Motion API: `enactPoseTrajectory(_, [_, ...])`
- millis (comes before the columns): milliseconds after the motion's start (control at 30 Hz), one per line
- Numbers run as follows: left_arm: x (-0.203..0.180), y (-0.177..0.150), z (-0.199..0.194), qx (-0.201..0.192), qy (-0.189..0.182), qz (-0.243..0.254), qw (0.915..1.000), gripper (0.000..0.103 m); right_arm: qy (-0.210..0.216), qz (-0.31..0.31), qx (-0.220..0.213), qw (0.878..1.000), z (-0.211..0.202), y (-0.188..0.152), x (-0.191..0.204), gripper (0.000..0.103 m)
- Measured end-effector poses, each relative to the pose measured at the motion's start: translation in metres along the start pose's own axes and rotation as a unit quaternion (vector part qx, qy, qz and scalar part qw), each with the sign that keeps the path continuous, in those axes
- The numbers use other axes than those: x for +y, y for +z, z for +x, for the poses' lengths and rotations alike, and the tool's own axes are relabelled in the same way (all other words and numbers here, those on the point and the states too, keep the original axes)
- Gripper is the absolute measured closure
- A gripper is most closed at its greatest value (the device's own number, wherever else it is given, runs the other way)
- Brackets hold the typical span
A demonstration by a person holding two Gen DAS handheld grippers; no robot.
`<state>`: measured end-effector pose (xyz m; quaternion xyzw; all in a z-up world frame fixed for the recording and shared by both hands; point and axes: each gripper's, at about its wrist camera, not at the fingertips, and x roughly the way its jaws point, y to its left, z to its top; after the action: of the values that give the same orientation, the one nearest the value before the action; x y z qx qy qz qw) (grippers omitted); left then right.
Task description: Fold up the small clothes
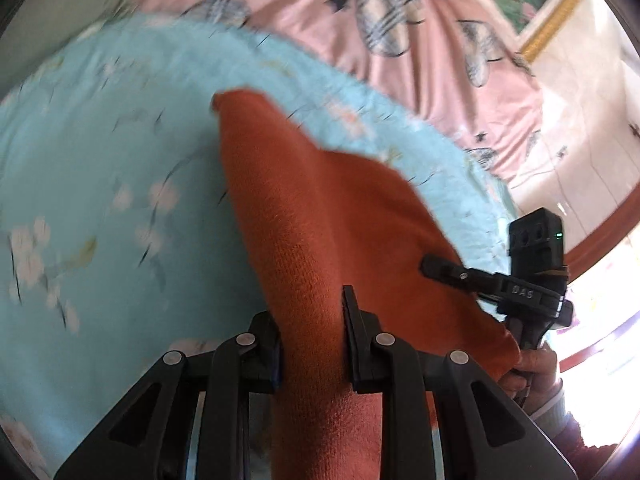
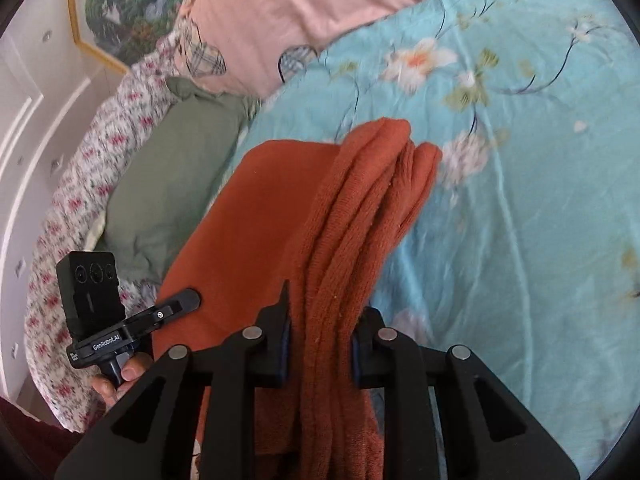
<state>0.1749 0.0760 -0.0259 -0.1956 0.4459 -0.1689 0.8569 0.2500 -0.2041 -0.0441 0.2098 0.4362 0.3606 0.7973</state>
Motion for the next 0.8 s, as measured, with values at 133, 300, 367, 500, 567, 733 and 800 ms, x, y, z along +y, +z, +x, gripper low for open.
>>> enactPoseTrajectory(133, [0.017, -0.014, 0.021, 0.019, 0.001, -0.019, 0.9997, 0.073, -0.032, 0.021, 0.021, 0.999, 0.010, -0.011, -0.018, 0.079])
enactPoseTrajectory(300, [0.022, -0.017, 0.021, 0.026, -0.005, -0.027, 0.9993, 0.063, -0.048, 0.025, 0.023, 0.998, 0.008, -0.013, -0.017, 0.073])
enactPoseTrajectory(367, [0.023, -0.016, 0.019, 0.029, 0.000, -0.032, 0.9991, 0.057, -0.063, 0.027, 0.023, 0.997, 0.004, -0.012, -0.014, 0.069])
enactPoseTrajectory(500, [0.025, -0.019, -0.002, 0.010, 0.023, -0.032, 0.9992, 0.054, -0.111, 0.009, -0.021, 0.994, -0.027, -0.007, 0.001, 0.062])
enactPoseTrajectory(567, [0.023, -0.019, -0.016, -0.007, 0.040, -0.021, 0.9989, 0.054, -0.119, -0.006, -0.048, 0.992, -0.043, -0.002, 0.011, 0.062])
enactPoseTrajectory(733, [0.013, -0.020, -0.037, -0.030, 0.040, -0.007, 0.9987, 0.054, -0.102, -0.036, -0.038, 0.993, -0.039, 0.011, 0.030, 0.077])
enactPoseTrajectory(800, [0.007, -0.020, -0.039, -0.036, 0.036, 0.002, 0.9987, 0.054, -0.118, -0.032, -0.019, 0.992, -0.025, 0.013, 0.027, 0.077])
